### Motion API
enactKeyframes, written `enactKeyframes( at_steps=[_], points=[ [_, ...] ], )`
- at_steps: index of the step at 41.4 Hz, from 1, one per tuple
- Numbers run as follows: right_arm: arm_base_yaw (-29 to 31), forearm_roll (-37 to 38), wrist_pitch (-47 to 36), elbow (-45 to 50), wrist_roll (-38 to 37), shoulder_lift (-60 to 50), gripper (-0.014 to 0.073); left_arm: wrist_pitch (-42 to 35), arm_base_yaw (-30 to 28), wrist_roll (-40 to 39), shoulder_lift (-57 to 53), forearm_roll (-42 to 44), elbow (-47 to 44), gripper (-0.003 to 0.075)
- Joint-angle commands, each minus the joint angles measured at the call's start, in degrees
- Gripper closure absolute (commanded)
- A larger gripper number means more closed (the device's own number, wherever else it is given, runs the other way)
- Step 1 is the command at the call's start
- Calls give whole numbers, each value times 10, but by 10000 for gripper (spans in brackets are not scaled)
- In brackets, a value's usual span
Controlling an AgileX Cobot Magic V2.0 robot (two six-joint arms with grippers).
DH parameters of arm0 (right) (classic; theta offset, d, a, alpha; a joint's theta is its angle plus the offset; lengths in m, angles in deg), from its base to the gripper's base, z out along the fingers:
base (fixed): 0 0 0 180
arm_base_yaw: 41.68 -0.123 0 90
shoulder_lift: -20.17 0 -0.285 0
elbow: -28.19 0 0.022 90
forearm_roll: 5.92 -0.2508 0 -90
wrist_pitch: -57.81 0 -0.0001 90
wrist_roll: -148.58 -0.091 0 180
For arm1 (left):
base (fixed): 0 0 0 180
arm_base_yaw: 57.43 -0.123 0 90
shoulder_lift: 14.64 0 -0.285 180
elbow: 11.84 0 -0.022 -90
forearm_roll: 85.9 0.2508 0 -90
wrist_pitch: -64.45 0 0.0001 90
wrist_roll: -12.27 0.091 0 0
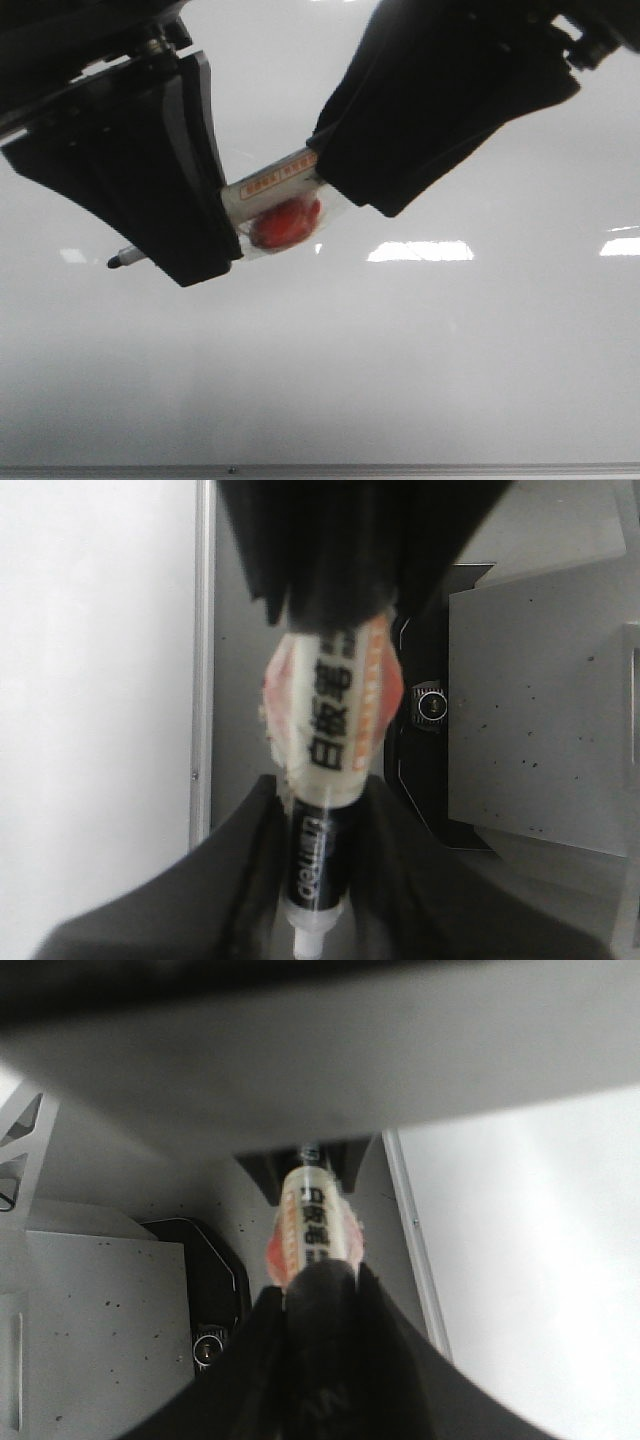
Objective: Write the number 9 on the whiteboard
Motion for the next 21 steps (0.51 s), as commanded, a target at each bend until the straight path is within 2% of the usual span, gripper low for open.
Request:
enactKeyframes(
  at_steps=[1, 5, 10, 21],
  points=[
    [1, -15, -11, -19, 3, -10, 598, -18, 0, -15, -21, -12, 19, 416],
    [9, -1, -11, -19, -9, -18, 626, -17, -18, -28, -41, -5, 19, 347],
    [50, 42, -1, -19, -59, -40, 631, -16, -58, -47, -80, -1, 19, 351],
    [213, 115, 53, -19, -169, -126, 631, -48, -179, -129, -191, -1, -3, 351]
  ],
)
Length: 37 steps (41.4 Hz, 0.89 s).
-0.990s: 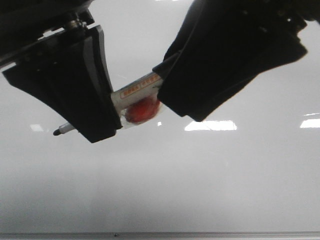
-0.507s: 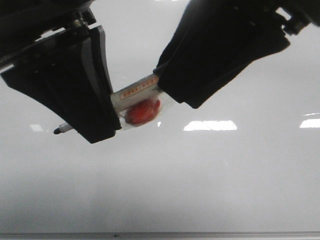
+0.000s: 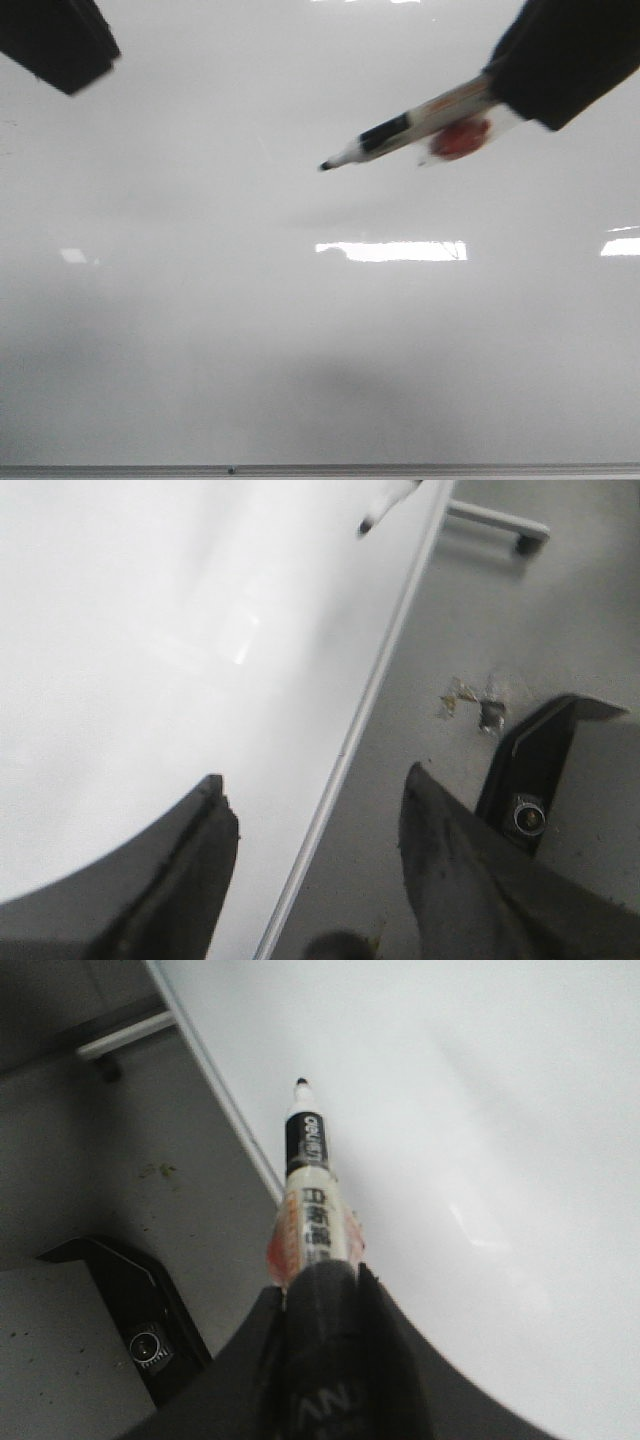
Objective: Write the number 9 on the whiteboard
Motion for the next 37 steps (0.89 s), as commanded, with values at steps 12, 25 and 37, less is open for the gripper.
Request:
enactKeyframes(
  at_steps=[12, 25, 37],
  points=[
    [157, 28, 12, 2, -131, -121, 631, -39, -161, -99, -116, -11, -49, 351],
    [155, -25, -126, 55, -130, -107, 631, -67, -191, -99, -118, -34, -57, 351],
    [152, -125, -216, 46, -49, -33, 661, -80, -191, -99, -118, -61, -58, 351]
  ],
)
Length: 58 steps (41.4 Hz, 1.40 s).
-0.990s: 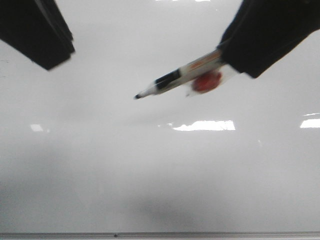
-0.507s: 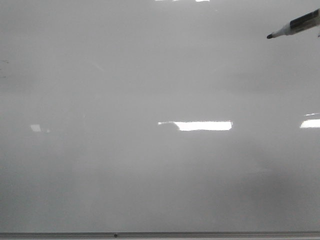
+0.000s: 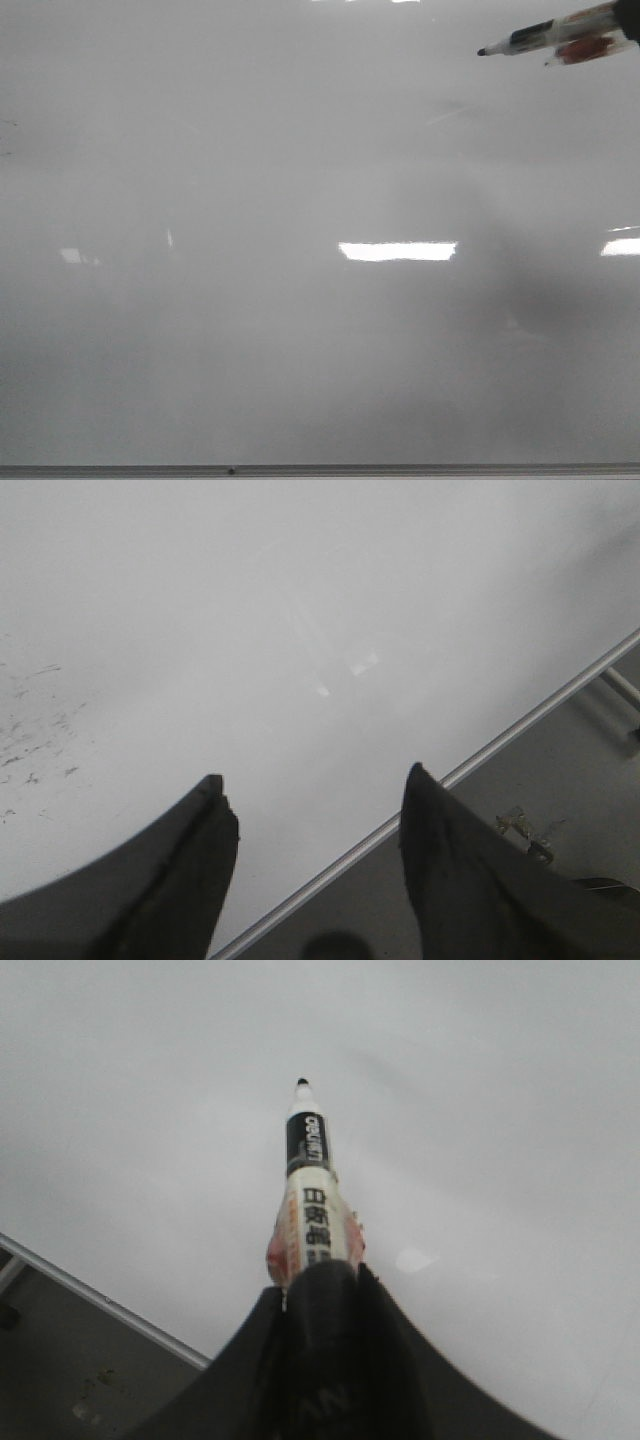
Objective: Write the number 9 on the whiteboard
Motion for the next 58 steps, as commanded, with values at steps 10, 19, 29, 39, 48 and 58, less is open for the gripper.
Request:
enactKeyframes(
  at_steps=[10, 19, 29, 39, 48, 58],
  points=[
    [0, -47, -99, -48, 39, 63, 661, -34, -2, -6, -7, -22, 15, 351],
    [0, -47, -105, -81, 45, 111, 661, -34, -2, -6, -7, -23, 15, 351],
    [-35, -47, -63, -158, 66, 200, 661, -34, -2, -6, -7, -26, 15, 351],
    [-31, 12, -18, -152, 33, 229, 651, -34, -2, -6, -7, -26, 15, 351],
    [22, 39, -53, -158, 3, 187, 651, -37, -2, -6, -7, -26, 15, 352],
    [14, 39, -8, -172, 9, 198, 651, -38, -2, -6, -7, -26, 15, 352]
  ],
)
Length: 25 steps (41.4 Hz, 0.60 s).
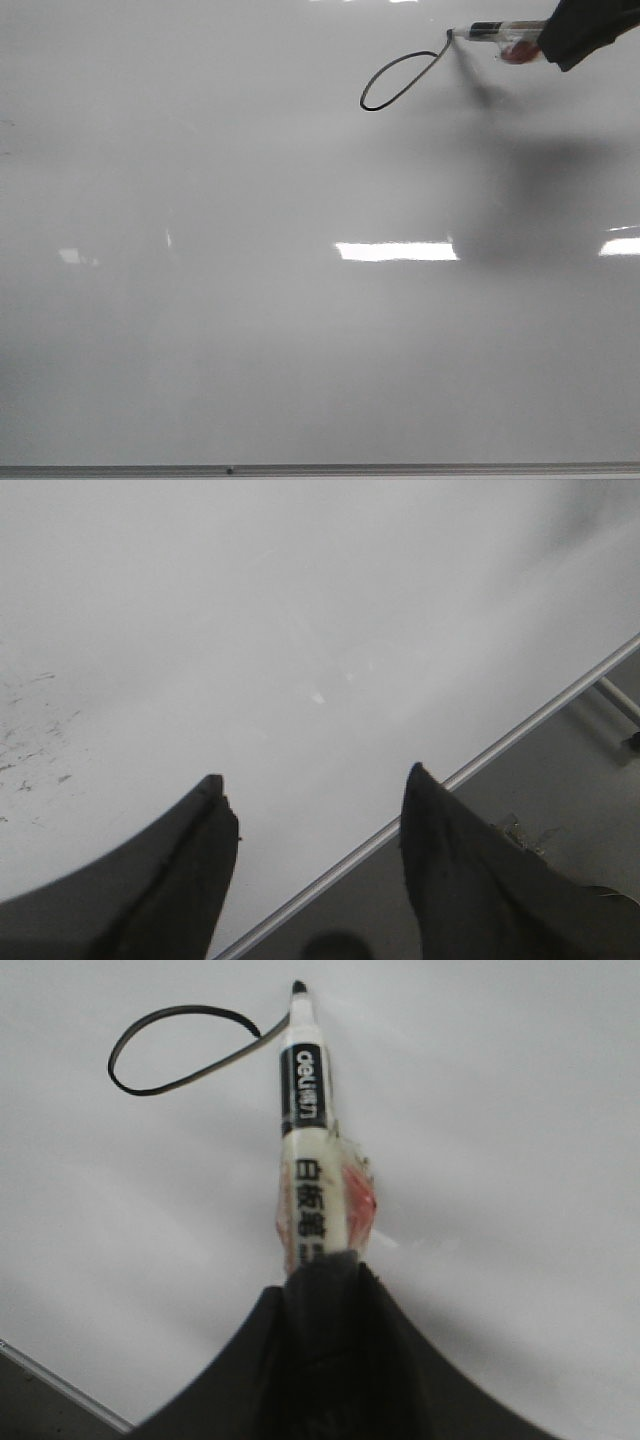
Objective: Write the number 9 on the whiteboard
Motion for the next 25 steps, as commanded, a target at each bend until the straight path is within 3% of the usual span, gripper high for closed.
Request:
enactKeyframes(
  at_steps=[1, 13, 25],
  points=[
    [-2, -4, -3, -18, 0, -3, 651, -35, -2, -6, -7, -17, 15, 352],
    [-47, -4, 48, 55, 0, 87, 651, -35, -2, -6, -7, -17, 15, 352],
    [-72, -11, 68, 87, 20, 46, 651, -36, -2, 41, -7, -42, 15, 352]
  ],
)
